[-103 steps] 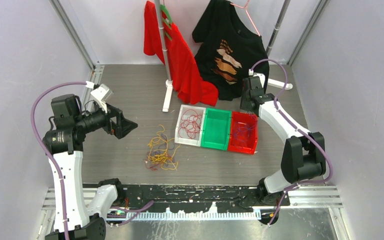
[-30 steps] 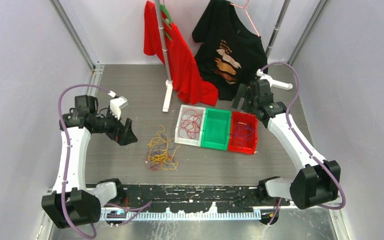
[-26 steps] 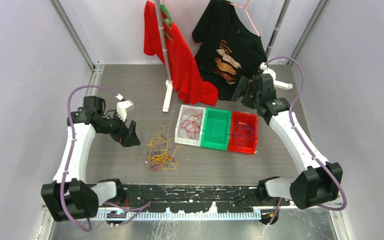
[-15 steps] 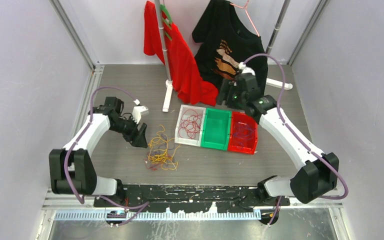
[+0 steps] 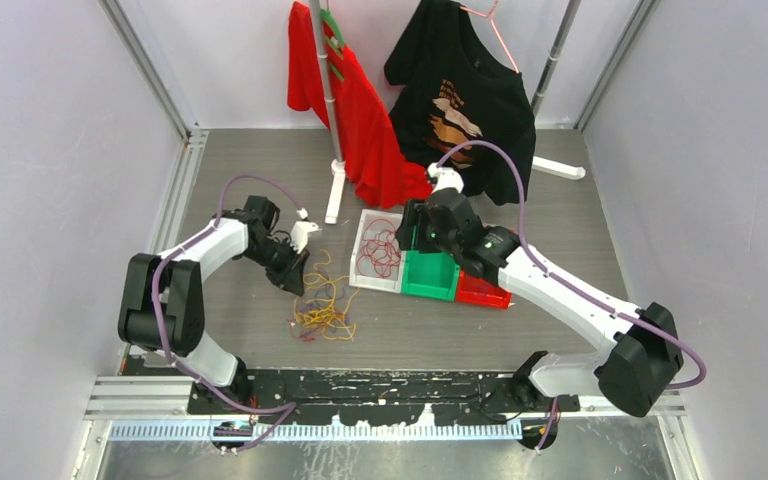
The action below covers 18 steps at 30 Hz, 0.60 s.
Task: Untangle the cables
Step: Untie the cable.
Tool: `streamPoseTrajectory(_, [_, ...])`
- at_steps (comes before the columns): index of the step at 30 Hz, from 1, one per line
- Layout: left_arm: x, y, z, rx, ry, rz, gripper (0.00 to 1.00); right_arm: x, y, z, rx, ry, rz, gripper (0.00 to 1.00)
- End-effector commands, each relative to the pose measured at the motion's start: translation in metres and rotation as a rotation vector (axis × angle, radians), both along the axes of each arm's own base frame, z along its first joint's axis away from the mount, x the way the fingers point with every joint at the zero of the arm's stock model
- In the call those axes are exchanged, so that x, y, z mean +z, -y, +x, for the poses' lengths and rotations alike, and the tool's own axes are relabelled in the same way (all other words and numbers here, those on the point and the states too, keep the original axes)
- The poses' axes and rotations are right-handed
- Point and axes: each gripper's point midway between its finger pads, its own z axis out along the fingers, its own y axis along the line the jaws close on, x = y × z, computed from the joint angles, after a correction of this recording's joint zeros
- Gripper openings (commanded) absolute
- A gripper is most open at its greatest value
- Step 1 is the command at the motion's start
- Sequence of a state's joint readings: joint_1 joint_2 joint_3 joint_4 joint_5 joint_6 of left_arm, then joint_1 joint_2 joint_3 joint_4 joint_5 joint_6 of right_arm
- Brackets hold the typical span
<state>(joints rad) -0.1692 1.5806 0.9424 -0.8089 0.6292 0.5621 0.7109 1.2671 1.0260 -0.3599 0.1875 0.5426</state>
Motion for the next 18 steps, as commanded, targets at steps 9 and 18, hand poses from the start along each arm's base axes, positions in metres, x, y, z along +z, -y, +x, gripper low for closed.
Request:
streamPoseTrajectory(9, [0.053,-0.039,0.032,0.029,0.265,0.129,0.00,-0.009,-0.126,-0.050,0.432,0.114,0.048,0.69])
streamPoseTrajectory(18, [0.074,-0.052,0.001,0.011,0.172,0.022,0.08,-0.056,-0.185,-0.090,0.709,0.063,-0.042,0.76])
